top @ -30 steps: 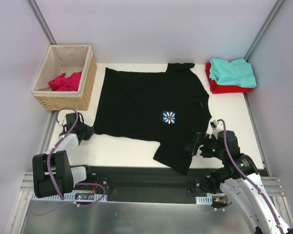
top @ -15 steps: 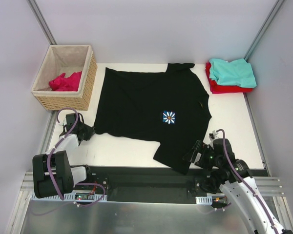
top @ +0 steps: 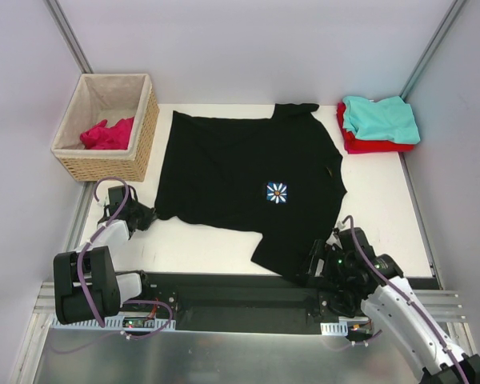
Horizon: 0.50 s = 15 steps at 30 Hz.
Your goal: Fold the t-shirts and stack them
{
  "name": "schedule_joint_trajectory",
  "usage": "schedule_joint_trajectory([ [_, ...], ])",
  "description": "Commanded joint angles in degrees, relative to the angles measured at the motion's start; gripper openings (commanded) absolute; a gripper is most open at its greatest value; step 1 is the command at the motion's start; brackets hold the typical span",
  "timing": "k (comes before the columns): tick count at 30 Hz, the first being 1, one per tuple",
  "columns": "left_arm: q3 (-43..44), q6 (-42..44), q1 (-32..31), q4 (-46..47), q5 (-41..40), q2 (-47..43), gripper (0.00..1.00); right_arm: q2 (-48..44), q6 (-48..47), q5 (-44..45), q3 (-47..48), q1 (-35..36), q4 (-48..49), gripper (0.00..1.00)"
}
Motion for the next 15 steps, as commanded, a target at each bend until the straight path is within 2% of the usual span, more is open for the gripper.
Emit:
schedule_joint_trajectory([
  [1, -1.45, -0.02, 0.18, -3.77, 0.09, 1.19, 0.0, 3.68, 1.3, -0.43, 0.11, 2.42, 6.2, 0.86],
  [5, -1.54, 0.25, 0.27, -3.77, -0.08, 1.36, 0.0, 7.89, 1.92, 0.89, 0.28, 4.52, 10.59, 0.77],
  [11, -1.27, 0.51, 0.27, -3.68, -0.43, 1.63, 0.0, 12.73, 1.74, 3.61, 2.57, 6.9, 13.59, 0.53],
  [12, -1.27, 0.6, 0.35, -3.68, -0.35, 1.71, 0.0, 13.17, 1.74, 4.05, 2.66, 7.08, 13.76, 0.47],
  [15, -1.19, 0.69, 0.35, -3.68, -0.35, 1.71, 0.0, 13.53, 1.92, 4.49, 2.4, 7.52, 14.2, 0.38],
])
